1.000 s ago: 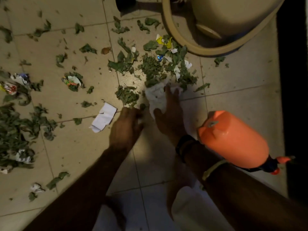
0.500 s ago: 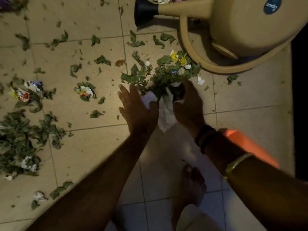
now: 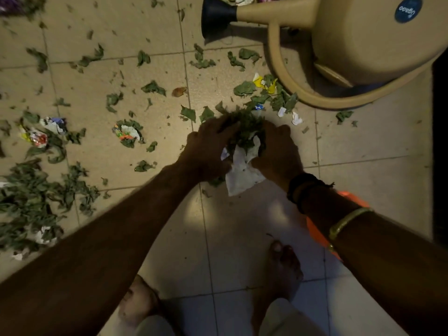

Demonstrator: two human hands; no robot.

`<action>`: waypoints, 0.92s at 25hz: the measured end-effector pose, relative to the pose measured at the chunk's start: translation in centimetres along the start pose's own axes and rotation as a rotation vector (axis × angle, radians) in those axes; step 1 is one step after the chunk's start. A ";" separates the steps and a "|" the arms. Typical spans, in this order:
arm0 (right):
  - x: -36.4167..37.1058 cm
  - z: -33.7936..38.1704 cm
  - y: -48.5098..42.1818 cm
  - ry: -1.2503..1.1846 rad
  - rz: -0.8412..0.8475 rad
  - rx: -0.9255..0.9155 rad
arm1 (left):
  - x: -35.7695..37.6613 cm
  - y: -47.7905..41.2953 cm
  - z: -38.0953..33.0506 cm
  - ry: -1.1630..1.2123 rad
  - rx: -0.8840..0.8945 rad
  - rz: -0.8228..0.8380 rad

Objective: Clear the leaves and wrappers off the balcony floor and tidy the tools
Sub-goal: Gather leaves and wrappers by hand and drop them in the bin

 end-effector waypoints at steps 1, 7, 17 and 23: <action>-0.3 -0.1 0.3 0.005 -0.018 0.010 | -1.2 0.9 1.1 0.217 -0.051 -0.131; 0.7 0.9 0.2 0.222 -0.013 -0.053 | 0.0 6.6 6.0 1.505 -0.571 -0.430; -3.2 4.5 8.6 -0.382 -0.170 0.109 | 3.5 11.3 -3.8 1.758 -0.882 0.316; -3.3 13.0 10.3 -0.459 0.237 -0.129 | 3.3 13.7 -1.6 1.859 -0.900 0.162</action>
Point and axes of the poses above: each hand's wrist, its own y-axis away from the middle knuckle, its own x-axis out of the palm, z = x × y, the point moved 8 cm from there along -y, towards the middle knuckle, and after that the axes turned 14 degrees about -x, right-handed, at the moved point
